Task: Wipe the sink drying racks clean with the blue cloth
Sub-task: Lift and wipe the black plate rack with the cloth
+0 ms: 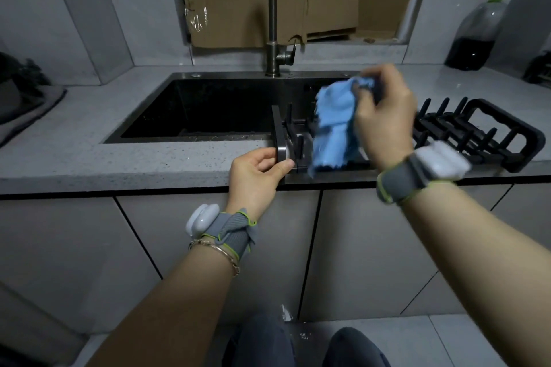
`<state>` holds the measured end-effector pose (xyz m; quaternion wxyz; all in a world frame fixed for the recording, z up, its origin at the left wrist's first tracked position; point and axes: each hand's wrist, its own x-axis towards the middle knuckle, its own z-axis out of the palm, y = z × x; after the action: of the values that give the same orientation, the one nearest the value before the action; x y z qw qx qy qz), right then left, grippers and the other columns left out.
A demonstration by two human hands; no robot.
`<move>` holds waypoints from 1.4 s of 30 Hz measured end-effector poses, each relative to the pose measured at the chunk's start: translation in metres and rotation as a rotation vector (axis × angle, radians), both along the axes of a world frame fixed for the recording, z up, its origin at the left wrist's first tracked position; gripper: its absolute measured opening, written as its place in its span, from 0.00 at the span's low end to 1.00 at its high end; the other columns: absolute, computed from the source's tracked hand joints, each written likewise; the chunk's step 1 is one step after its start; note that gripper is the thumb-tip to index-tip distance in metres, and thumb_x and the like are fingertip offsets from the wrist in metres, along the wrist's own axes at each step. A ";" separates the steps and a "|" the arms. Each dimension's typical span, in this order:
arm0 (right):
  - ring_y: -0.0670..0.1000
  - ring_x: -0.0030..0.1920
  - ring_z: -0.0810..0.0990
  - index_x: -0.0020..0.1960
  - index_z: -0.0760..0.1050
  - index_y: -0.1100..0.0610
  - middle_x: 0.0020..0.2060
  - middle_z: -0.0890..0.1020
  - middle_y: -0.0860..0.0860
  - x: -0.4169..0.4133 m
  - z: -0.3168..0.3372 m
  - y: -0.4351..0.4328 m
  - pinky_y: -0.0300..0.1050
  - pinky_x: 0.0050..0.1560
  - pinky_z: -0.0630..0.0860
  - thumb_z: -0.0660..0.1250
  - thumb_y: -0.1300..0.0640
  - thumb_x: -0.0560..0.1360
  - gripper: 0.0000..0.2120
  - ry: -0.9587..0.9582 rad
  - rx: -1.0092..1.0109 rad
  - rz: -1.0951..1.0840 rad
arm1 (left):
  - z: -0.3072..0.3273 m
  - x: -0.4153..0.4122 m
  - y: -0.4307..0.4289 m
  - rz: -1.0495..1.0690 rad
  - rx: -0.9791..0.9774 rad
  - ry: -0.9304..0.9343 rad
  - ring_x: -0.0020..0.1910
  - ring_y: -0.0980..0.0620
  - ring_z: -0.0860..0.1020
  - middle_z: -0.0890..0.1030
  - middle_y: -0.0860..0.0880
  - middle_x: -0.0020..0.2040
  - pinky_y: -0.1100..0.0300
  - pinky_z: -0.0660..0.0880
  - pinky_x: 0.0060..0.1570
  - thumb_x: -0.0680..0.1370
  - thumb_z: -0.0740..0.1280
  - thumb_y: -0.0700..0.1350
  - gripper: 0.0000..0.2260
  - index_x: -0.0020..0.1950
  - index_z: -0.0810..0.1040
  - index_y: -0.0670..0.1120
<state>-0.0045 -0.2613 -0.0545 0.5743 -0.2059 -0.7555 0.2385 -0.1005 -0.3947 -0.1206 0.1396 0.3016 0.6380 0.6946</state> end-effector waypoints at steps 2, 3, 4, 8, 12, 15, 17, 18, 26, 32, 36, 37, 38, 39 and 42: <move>0.36 0.38 0.74 0.47 0.75 0.57 0.37 0.75 0.40 0.012 0.018 0.010 0.28 0.42 0.70 0.63 0.63 0.75 0.04 0.005 -0.057 -0.021 | -0.002 -0.001 -0.001 -0.001 -0.006 0.008 0.34 0.66 0.80 0.81 0.58 0.36 0.74 0.74 0.38 0.73 0.70 0.33 0.07 0.43 0.80 0.46; 0.37 0.38 0.73 0.47 0.74 0.54 0.37 0.74 0.40 0.020 0.025 0.014 0.25 0.41 0.68 0.64 0.62 0.75 0.04 -0.055 -0.058 -0.013 | -0.002 -0.001 0.000 -0.001 -0.008 0.014 0.35 0.65 0.80 0.81 0.57 0.37 0.73 0.74 0.39 0.73 0.71 0.34 0.07 0.44 0.80 0.46; 0.39 0.39 0.73 0.46 0.73 0.53 0.38 0.75 0.42 0.027 0.029 0.017 0.24 0.40 0.67 0.65 0.62 0.75 0.05 -0.158 -0.060 0.020 | -0.003 -0.003 0.001 0.004 -0.012 0.012 0.37 0.64 0.81 0.82 0.55 0.39 0.72 0.75 0.40 0.73 0.71 0.35 0.07 0.45 0.80 0.47; 0.47 0.51 0.75 0.53 0.76 0.55 0.47 0.78 0.49 0.036 0.019 0.019 0.36 0.47 0.69 0.69 0.59 0.72 0.09 -0.715 0.001 0.149 | -0.004 -0.004 0.003 0.039 -0.038 0.013 0.45 0.57 0.81 0.82 0.49 0.45 0.69 0.77 0.48 0.72 0.72 0.37 0.11 0.54 0.79 0.40; 0.56 0.57 0.75 0.60 0.73 0.55 0.55 0.80 0.54 0.024 -0.003 0.013 0.46 0.55 0.70 0.70 0.54 0.72 0.18 -0.929 0.157 0.090 | -0.004 -0.003 0.002 0.036 -0.047 0.020 0.44 0.57 0.81 0.82 0.48 0.45 0.68 0.77 0.48 0.73 0.72 0.37 0.10 0.53 0.79 0.40; 0.59 0.57 0.75 0.61 0.71 0.53 0.55 0.79 0.54 0.021 -0.001 0.014 0.50 0.59 0.64 0.66 0.54 0.75 0.16 -1.089 0.278 0.002 | -0.004 -0.001 0.002 0.037 -0.042 0.014 0.43 0.58 0.81 0.82 0.49 0.44 0.68 0.77 0.47 0.73 0.71 0.36 0.08 0.51 0.79 0.42; 0.59 0.55 0.75 0.60 0.71 0.53 0.54 0.80 0.55 0.020 0.000 0.014 0.49 0.55 0.64 0.64 0.56 0.75 0.13 -1.137 0.359 -0.039 | -0.004 0.000 0.001 0.034 -0.032 0.013 0.43 0.57 0.81 0.83 0.49 0.44 0.67 0.78 0.47 0.73 0.71 0.36 0.08 0.51 0.79 0.42; 0.60 0.53 0.76 0.58 0.71 0.54 0.52 0.80 0.55 0.020 -0.001 0.012 0.48 0.51 0.65 0.63 0.56 0.75 0.12 -1.140 0.389 -0.047 | -0.005 0.000 0.002 0.035 -0.025 0.013 0.43 0.58 0.81 0.83 0.50 0.44 0.67 0.78 0.47 0.73 0.71 0.36 0.08 0.51 0.79 0.42; 0.61 0.46 0.78 0.50 0.75 0.60 0.43 0.82 0.57 0.024 -0.020 0.011 0.50 0.47 0.68 0.64 0.62 0.72 0.07 -0.819 0.380 -0.017 | 0.000 0.007 0.001 0.035 0.025 -0.014 0.35 0.65 0.80 0.81 0.51 0.41 0.73 0.75 0.40 0.73 0.70 0.33 0.08 0.46 0.79 0.45; 0.42 0.37 0.74 0.50 0.75 0.63 0.39 0.77 0.46 0.028 -0.009 0.006 0.28 0.43 0.70 0.61 0.66 0.75 0.06 0.097 -0.139 -0.089 | -0.002 0.006 0.002 0.036 0.016 -0.007 0.42 0.58 0.81 0.82 0.48 0.44 0.70 0.77 0.44 0.73 0.70 0.34 0.07 0.47 0.79 0.45; 0.43 0.44 0.73 0.50 0.73 0.55 0.45 0.76 0.49 0.055 0.011 0.027 0.25 0.39 0.66 0.63 0.61 0.77 0.03 -0.218 -0.176 -0.053 | -0.003 0.006 0.001 0.047 -0.020 0.005 0.43 0.57 0.82 0.83 0.46 0.46 0.68 0.78 0.46 0.74 0.70 0.36 0.07 0.49 0.79 0.45; 0.46 0.46 0.73 0.50 0.73 0.54 0.46 0.77 0.50 0.059 0.008 0.030 0.30 0.43 0.68 0.65 0.59 0.76 0.04 -0.391 -0.147 -0.025 | -0.003 0.006 0.001 0.064 -0.035 0.007 0.44 0.54 0.82 0.83 0.45 0.47 0.64 0.78 0.48 0.73 0.71 0.37 0.08 0.51 0.77 0.45; 0.48 0.48 0.74 0.51 0.74 0.54 0.48 0.77 0.50 0.059 0.003 0.030 0.37 0.47 0.70 0.66 0.57 0.75 0.06 -0.540 -0.109 -0.008 | -0.002 0.004 0.000 0.091 -0.054 0.014 0.45 0.51 0.82 0.83 0.44 0.48 0.60 0.78 0.50 0.73 0.71 0.38 0.11 0.53 0.75 0.46; 0.51 0.50 0.74 0.54 0.75 0.55 0.49 0.78 0.51 0.061 -0.002 0.031 0.44 0.50 0.72 0.67 0.55 0.74 0.10 -0.662 -0.062 -0.007 | -0.002 0.004 0.001 0.119 -0.081 0.035 0.45 0.51 0.81 0.83 0.45 0.47 0.58 0.77 0.51 0.73 0.72 0.40 0.14 0.56 0.73 0.48; 0.57 0.57 0.72 0.62 0.72 0.55 0.53 0.78 0.56 0.059 -0.004 0.029 0.52 0.57 0.69 0.68 0.53 0.73 0.18 -0.874 0.055 -0.035 | 0.000 0.008 0.002 0.137 -0.156 0.192 0.37 0.57 0.76 0.79 0.51 0.39 0.66 0.71 0.44 0.75 0.69 0.41 0.24 0.68 0.64 0.50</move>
<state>0.0541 -0.2319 -0.0583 0.2098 -0.2847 -0.9301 0.0988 -0.0926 -0.3925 -0.1210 0.0533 0.3107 0.7196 0.6188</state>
